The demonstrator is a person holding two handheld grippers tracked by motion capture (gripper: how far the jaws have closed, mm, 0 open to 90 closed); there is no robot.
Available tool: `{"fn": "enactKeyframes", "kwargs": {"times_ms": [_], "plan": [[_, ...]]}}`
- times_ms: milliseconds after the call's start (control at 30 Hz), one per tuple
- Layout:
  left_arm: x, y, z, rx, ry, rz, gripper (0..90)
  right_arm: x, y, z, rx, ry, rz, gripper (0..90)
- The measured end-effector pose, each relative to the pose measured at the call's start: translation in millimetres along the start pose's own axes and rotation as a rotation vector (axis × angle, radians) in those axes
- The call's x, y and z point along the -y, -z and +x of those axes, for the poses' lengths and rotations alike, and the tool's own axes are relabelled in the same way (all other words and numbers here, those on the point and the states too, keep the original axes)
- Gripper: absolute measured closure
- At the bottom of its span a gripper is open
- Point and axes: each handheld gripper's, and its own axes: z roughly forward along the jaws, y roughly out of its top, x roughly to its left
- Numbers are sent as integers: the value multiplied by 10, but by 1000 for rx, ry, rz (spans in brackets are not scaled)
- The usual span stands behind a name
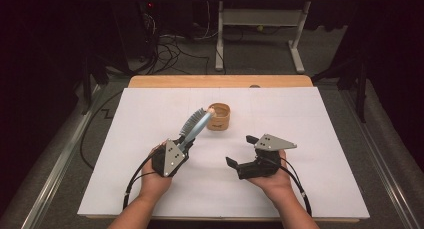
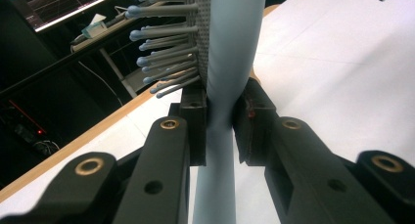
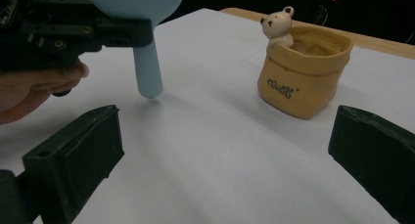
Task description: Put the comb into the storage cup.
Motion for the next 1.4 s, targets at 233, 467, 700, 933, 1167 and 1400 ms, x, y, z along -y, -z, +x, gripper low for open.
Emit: {"fn": "enactKeyframes", "kwargs": {"times_ms": [233,467,700,933,1167,1400], "plan": [[4,-17,-61,5,-14,7,767,-67,-58,56,-20,-1,-9,3],[-4,-19,-133,-8,-60,16,767,-144,-99,89,-37,-8,-30,3],[-19,-19,-204,-16,-91,16,767,-213,-147,152,-62,-16,-47,4],[-31,-16,-249,-8,-108,11,767,-291,-184,207,-79,-16,-58,4],[-38,-23,-264,-6,-112,10,767,-377,-220,249,-89,-11,-72,8],[-40,-15,-284,-7,-119,14,767,-480,-211,288,-92,-6,-102,29]]}}
